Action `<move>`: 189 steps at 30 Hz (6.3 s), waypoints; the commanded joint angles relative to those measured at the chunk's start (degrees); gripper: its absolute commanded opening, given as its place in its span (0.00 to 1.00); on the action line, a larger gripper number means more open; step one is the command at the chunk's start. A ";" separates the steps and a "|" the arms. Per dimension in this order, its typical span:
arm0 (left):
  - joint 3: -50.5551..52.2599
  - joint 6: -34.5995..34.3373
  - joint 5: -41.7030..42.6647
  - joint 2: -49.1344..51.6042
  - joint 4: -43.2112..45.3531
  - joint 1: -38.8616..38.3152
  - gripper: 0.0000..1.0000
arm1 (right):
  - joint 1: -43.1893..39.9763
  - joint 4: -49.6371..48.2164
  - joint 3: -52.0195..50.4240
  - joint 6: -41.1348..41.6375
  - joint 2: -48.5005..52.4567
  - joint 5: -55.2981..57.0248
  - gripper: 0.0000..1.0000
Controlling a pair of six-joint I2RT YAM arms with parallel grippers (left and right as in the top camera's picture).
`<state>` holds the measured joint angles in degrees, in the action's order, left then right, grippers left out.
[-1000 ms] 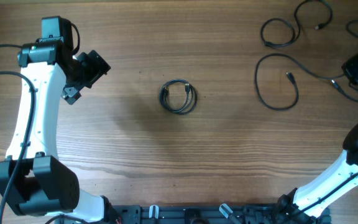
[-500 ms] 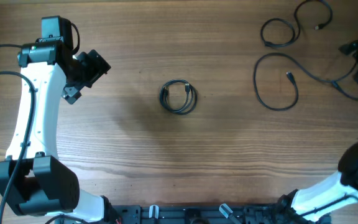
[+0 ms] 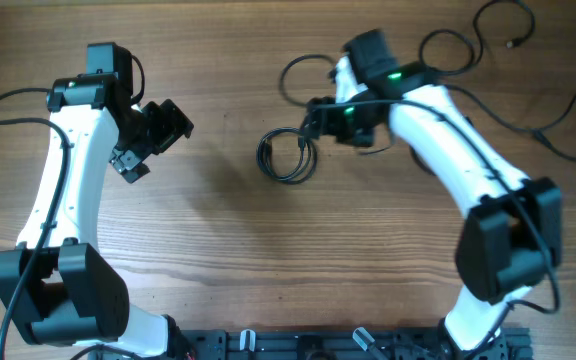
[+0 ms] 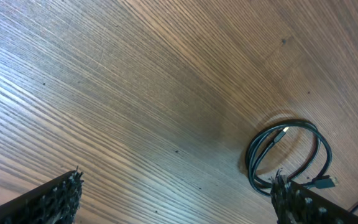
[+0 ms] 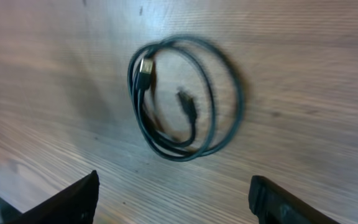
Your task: Untangle cables
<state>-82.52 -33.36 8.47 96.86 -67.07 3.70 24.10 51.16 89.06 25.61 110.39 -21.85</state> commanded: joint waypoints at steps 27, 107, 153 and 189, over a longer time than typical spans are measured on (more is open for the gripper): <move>0.57 13.27 14.93 0.44 -1.49 -0.13 1.00 | 2.05 -9.53 -2.27 5.70 -3.96 -20.02 0.04; 0.57 21.59 7.10 0.44 5.95 -8.04 0.04 | 1.70 -4.87 -2.38 -0.17 -6.14 -34.84 0.04; -2.47 12.70 53.90 -4.37 21.20 -8.11 0.04 | -7.87 1.95 -3.02 -4.68 -5.68 -12.55 0.92; -2.47 7.23 20.15 -4.72 1.57 0.96 0.04 | -10.54 14.03 -4.33 7.87 -3.87 34.18 0.73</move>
<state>-84.29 -24.60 39.66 93.38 -63.70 -0.36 17.69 64.86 84.88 31.09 105.01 6.33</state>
